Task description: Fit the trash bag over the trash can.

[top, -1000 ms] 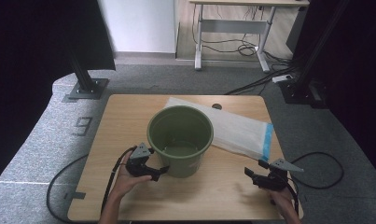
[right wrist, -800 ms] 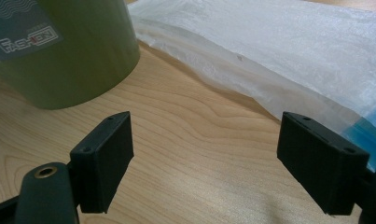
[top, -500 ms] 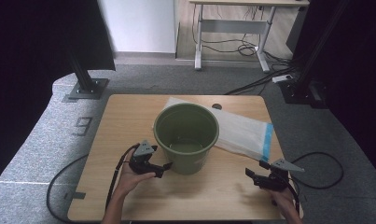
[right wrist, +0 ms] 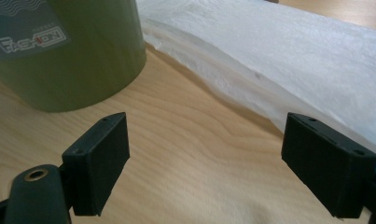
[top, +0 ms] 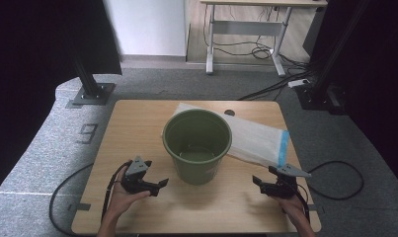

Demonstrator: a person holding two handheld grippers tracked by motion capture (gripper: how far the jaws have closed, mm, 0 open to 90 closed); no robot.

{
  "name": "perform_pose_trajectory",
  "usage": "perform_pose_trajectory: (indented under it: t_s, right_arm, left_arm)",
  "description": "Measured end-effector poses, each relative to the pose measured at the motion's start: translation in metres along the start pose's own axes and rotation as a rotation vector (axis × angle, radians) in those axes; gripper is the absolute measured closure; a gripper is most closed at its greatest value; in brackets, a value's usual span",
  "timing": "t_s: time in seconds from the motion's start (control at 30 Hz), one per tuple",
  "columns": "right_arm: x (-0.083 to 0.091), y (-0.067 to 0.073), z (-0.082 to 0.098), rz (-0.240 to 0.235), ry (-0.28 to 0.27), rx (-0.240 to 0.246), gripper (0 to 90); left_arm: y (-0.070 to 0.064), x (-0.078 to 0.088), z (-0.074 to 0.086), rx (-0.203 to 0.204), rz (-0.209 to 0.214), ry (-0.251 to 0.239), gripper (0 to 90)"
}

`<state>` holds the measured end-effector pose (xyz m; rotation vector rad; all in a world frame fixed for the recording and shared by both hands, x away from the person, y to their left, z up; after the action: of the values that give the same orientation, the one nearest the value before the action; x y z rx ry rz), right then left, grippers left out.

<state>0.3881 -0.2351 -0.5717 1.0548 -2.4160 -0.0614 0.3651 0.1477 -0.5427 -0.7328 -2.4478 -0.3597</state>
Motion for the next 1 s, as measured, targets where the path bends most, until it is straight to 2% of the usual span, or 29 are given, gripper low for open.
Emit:
perform_pose_trajectory:
  t_s: [0.13, 0.23, 0.3, 0.33, 0.4, 0.43, 0.47, 0.57, 0.67, 0.73, 0.83, 0.87, 1.0]
  right_arm:
    - [-0.014, -0.002, -0.012, 0.026, 0.036, 0.029, 13.7]
    - [-0.027, -0.001, -0.029, 0.033, 0.05, 0.051, 13.8]
    - [-0.039, -0.001, -0.038, 0.025, 0.072, 0.068, 14.0]
    - [-0.045, -0.002, -0.042, 0.024, 0.083, 0.08, 14.2]
    - [-0.059, -0.009, -0.049, 0.031, 0.103, 0.08, 15.0]
    - [-0.059, -0.009, -0.049, 0.031, 0.103, 0.08, 15.0]
    - [-0.073, -0.015, -0.054, 0.033, 0.118, 0.074, 17.0]
    - [-0.093, -0.017, -0.052, 0.002, 0.161, 0.082, 22.4]
    - [-0.109, -0.018, -0.042, 0.002, 0.217, 0.118, 25.4]
    - [-0.118, -0.018, -0.039, 0.0, 0.22, 0.127, 29.2]
    - [-0.126, -0.019, -0.037, -0.013, 0.227, 0.126, 32.3]
    - [-0.133, -0.022, -0.032, -0.007, 0.263, 0.131, 34.5]
    - [-0.137, -0.023, -0.029, 0.009, 0.29, 0.138, 40.3]
  left_arm:
    - [0.008, 0.006, 0.015, 0.003, -0.024, 0.016, 5.0]
    - [0.01, 0.007, 0.026, 0.035, -0.014, 0.019, 5.5]
    - [0.011, 0.005, 0.035, 0.025, -0.026, 0.048, 5.4]
    - [0.012, 0.003, 0.039, 0.022, -0.036, 0.057, 5.4]
    - [0.013, 0.001, 0.044, 0.036, -0.028, 0.067, 5.7]
    - [0.013, 0.001, 0.044, 0.036, -0.028, 0.067, 5.6]
    - [0.014, -0.001, 0.051, 0.034, -0.036, 0.086, 5.7]
    - [0.016, -0.001, 0.059, 0.041, -0.045, 0.1, 5.9]
    - [0.02, 0.001, 0.064, 0.059, -0.048, 0.104, 6.0]
    - [0.022, 0.001, 0.068, 0.06, -0.056, 0.116, 6.1]
    - [0.025, 0.001, 0.072, 0.055, -0.067, 0.122, 6.2]
    - [0.027, 0.002, 0.074, 0.063, -0.07, 0.123, 6.2]
    - [0.031, 0.003, 0.076, 0.074, -0.073, 0.121, 6.7]
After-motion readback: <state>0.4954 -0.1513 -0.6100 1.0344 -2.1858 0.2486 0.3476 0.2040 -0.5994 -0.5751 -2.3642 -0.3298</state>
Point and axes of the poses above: each handheld gripper's, and its own axes: x roughly backward along the jaws, z roughly out of its underside, y roughly to its left, the point moved 10 cm from there along -x, roughly forward along the jaws, and after that the axes turned 14 degrees about -z, right-handed, at the moved point
